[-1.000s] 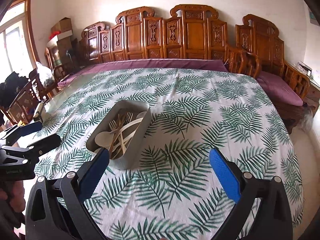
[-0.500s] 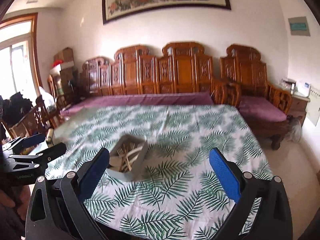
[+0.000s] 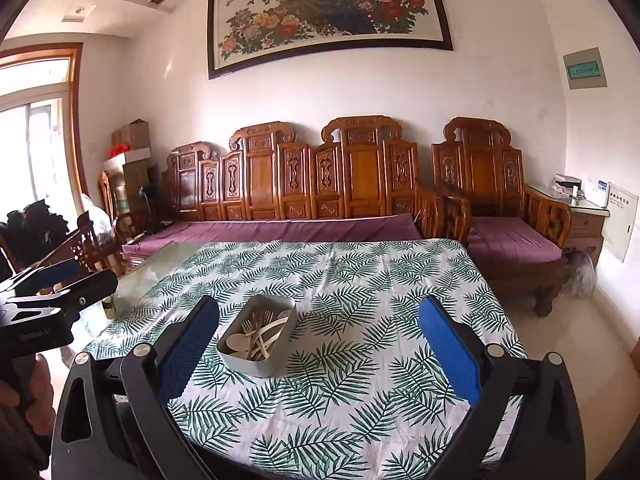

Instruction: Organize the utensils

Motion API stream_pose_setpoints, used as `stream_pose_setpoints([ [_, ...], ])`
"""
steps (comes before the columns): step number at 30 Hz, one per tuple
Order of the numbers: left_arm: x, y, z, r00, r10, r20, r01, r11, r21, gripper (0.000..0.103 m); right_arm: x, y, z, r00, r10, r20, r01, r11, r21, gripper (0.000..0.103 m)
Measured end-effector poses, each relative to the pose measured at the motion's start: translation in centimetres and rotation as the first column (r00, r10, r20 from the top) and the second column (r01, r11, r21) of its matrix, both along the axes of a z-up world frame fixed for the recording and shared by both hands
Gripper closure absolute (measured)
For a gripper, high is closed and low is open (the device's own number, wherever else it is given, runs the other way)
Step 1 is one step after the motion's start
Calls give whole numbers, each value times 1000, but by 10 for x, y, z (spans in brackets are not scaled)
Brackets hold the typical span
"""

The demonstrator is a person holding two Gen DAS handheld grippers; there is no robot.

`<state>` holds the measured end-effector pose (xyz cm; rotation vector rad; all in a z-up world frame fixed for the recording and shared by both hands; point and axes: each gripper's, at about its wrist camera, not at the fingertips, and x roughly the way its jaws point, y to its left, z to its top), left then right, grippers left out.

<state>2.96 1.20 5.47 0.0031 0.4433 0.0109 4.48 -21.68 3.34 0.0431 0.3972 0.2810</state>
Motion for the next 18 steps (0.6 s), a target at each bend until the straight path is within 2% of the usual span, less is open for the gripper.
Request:
stream_pose_setpoints([
  [18, -4, -4, -2, 1000, 0, 8, 0, 1000, -8, 8, 1, 7, -1, 1000, -10, -5, 10, 1000, -13, 3],
])
